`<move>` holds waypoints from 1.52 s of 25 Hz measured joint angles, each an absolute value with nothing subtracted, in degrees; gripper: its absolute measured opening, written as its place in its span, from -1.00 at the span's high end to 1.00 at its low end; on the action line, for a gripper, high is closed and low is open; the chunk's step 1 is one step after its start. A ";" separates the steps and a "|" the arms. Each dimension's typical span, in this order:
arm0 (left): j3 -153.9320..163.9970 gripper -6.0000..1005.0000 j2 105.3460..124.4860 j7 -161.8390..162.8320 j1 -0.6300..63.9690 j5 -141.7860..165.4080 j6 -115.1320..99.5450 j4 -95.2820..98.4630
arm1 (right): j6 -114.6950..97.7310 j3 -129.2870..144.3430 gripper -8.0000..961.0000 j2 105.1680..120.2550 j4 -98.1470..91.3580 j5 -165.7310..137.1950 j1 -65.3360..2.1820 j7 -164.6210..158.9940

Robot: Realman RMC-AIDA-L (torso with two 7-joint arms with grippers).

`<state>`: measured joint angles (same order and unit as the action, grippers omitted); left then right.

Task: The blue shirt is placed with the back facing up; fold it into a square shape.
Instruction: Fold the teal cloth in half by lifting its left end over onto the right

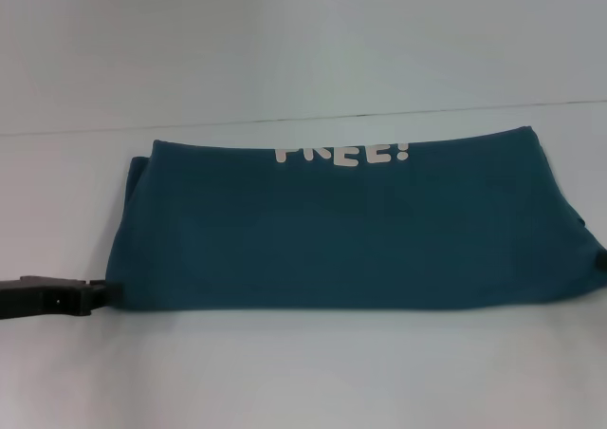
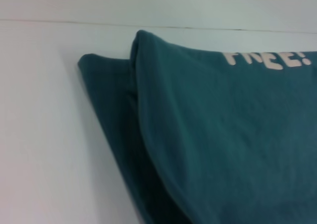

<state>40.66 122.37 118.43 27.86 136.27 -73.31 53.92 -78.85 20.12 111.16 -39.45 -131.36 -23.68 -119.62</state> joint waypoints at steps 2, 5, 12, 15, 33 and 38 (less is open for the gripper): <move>40.38 0.79 122.29 119.15 27.91 136.23 -74.49 54.95 | -79.45 19.52 0.73 111.45 -41.29 -130.10 -23.18 -119.61; 39.43 0.62 122.29 120.14 27.90 136.24 -74.83 55.80 | -79.60 18.86 0.63 111.62 -43.17 -128.42 -22.47 -119.58; 36.36 -0.01 121.80 123.27 28.04 136.34 -77.63 56.79 | -80.52 18.50 0.04 111.35 -45.41 -124.16 -21.64 -117.83; 36.16 -0.14 121.37 125.61 28.05 136.65 -80.18 56.93 | -82.58 18.50 -0.23 111.66 -45.00 -120.71 -21.83 -114.23; 32.88 -0.76 118.39 133.36 31.62 142.55 -90.07 51.35 | -83.56 21.06 -0.91 111.92 -43.79 -118.05 -28.91 -109.52; 33.15 -0.77 118.37 135.22 32.23 142.57 -87.26 49.10 | -82.94 22.71 -0.91 111.93 -43.84 -118.10 -29.26 -108.76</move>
<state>33.15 118.37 135.22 32.22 142.57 -87.26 49.10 -82.94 22.72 111.93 -43.84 -118.10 -29.26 -108.76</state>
